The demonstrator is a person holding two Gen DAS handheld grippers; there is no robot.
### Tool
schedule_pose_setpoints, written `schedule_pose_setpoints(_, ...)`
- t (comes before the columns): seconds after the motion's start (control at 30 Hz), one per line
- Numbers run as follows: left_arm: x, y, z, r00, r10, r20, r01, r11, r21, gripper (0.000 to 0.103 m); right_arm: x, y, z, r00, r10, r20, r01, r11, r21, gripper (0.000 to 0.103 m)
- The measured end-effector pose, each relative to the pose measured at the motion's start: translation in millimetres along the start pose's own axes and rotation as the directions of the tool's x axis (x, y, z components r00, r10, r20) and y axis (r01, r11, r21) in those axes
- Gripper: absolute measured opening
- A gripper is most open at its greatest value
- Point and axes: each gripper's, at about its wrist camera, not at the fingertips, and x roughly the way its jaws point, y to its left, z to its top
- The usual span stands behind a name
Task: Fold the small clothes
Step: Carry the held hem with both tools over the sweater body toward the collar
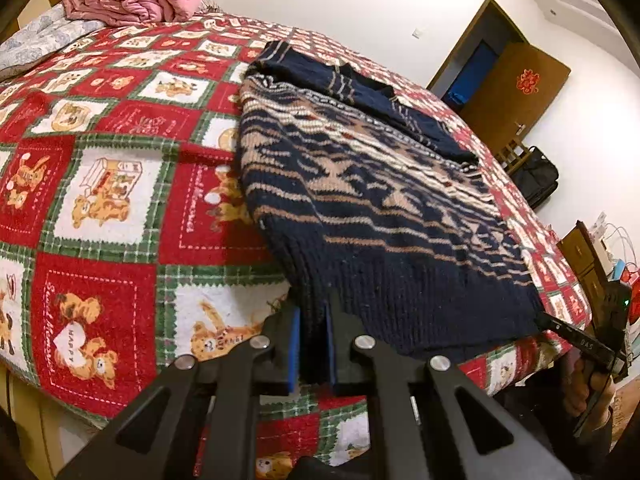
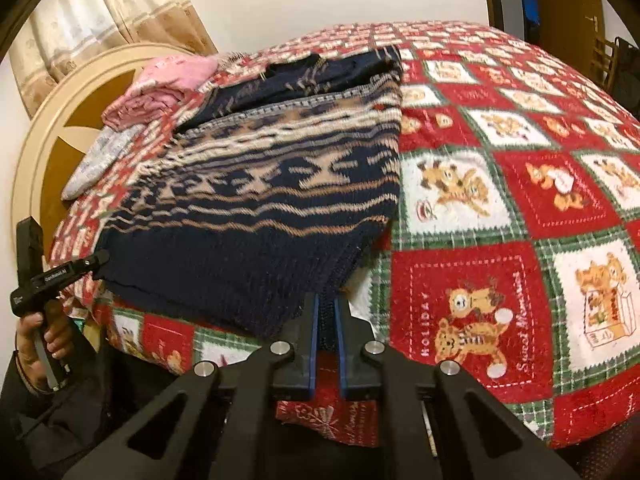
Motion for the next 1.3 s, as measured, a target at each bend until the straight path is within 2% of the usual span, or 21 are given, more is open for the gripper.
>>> schedule_pose_setpoints(0.17,-11,-1,7,0.999,-0.038,0.028,0.038,0.999,-0.015,0.011,-10,-2,5,0.998,0.05,0.035,-0.05,0.999,0.019,0.006)
schedule_pose_setpoints(0.33,-22,1,21,0.997,-0.046,0.063,0.048,0.999,-0.021,0.011,-16,-11,17,0.991,0.113,0.065,-0.117,0.991,0.061,0.006)
schedule_pose_setpoints(0.43,-25,4,36,0.995,-0.056,0.079,0.059,0.998,-0.034,0.011,-20,-15,32,0.989,0.117,0.092,-0.124,0.99,0.065,0.006)
schedule_pose_setpoints(0.57,-25,0,60,0.993,-0.053,0.107,0.055,0.998,-0.018,0.011,-23,-22,61,0.983,0.122,0.136,-0.134,0.987,0.085,0.006)
schedule_pose_setpoints(0.73,-14,-10,93,0.991,-0.051,0.122,0.051,0.999,0.006,0.011,-19,-23,99,0.981,0.096,0.166,-0.111,0.99,0.085,0.006)
schedule_pose_setpoints(1.0,10,-10,145,0.991,-0.065,0.117,0.067,0.998,-0.02,0.011,2,-30,159,0.981,0.054,0.184,-0.071,0.993,0.089,0.006)
schedule_pose_setpoints(1.3,45,-8,210,0.991,-0.065,0.119,0.073,0.995,-0.068,0.011,33,-29,243,0.977,0.025,0.212,-0.04,0.997,0.069,0.006)
